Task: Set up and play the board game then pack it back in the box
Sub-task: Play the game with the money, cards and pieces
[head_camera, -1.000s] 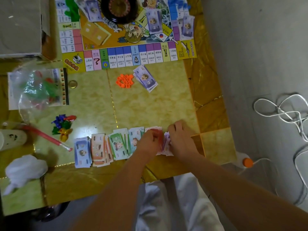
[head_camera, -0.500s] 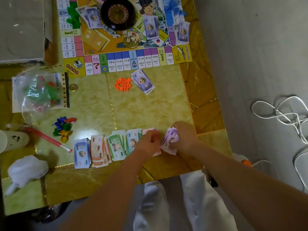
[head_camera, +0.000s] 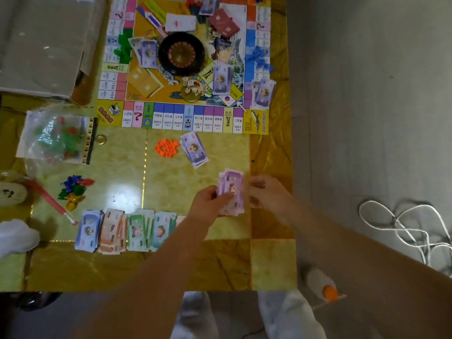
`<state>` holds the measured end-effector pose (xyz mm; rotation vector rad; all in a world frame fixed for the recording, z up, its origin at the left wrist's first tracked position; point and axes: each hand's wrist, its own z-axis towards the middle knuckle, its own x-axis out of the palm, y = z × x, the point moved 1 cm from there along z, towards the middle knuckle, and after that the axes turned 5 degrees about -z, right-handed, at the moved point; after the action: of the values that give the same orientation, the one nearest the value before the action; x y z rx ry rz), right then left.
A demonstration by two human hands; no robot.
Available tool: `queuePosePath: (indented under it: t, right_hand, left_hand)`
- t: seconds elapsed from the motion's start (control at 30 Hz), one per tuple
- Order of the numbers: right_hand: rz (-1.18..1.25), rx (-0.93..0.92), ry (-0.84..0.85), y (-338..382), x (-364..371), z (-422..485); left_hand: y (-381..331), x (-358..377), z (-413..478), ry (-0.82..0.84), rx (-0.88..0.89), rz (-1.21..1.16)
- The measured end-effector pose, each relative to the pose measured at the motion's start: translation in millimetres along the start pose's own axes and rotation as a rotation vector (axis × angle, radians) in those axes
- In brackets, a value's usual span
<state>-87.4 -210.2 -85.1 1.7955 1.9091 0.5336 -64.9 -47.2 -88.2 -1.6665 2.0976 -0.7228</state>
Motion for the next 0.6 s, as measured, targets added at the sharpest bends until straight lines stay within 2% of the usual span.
queuePosePath:
  t: [0.17, 0.27, 0.4, 0.6]
  right_hand:
    - [-0.086, -0.034, -0.017, 19, -30, 2]
    - [-0.142, -0.071, 0.03, 32, -39, 7]
    - [-0.189, -0.131, 0.074, 46, -36, 13]
    - [-0.172, -0.163, 0.046, 61, -19, 21]
  left_hand:
    - [-20, 33, -4, 0.034, -0.01, -0.194]
    - [-28, 45, -3, 0.001, -0.022, -0.304]
    - [-32, 45, 2, -0.04, -0.044, -0.428]
    - [-40, 36, 2, -0.003, 0.004, -0.598]
